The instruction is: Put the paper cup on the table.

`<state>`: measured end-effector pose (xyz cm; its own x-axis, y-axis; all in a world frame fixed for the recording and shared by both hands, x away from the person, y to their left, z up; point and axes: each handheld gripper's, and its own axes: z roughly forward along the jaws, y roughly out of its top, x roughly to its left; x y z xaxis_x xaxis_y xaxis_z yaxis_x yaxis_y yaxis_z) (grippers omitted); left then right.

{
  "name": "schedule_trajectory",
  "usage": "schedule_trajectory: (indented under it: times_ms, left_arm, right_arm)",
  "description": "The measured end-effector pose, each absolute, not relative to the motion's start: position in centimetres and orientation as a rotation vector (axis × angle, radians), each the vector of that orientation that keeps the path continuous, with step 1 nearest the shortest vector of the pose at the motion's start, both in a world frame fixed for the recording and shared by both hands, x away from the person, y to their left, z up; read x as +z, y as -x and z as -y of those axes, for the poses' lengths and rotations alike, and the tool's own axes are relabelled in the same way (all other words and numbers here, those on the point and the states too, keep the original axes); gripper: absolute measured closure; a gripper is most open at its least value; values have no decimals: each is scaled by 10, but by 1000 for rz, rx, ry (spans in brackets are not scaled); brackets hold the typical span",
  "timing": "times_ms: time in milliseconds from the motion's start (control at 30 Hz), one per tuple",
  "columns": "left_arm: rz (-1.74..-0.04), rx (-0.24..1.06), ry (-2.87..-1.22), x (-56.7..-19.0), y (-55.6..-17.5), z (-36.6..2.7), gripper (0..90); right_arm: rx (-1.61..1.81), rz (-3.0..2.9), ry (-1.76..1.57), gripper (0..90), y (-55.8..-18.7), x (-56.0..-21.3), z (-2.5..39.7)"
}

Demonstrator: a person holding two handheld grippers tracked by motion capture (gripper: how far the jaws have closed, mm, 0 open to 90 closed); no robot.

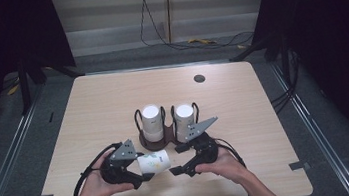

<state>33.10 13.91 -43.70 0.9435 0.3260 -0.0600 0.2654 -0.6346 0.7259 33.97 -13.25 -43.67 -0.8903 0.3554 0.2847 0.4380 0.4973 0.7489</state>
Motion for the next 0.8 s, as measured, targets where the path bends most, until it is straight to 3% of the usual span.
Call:
schedule_trajectory:
  times_ms: [800]
  left_arm:
    - [-362, 110, -2406, -435, -332, -132, 265]
  right_arm:
    - [-1248, 2735, 583, 173, -343, -433, 121]
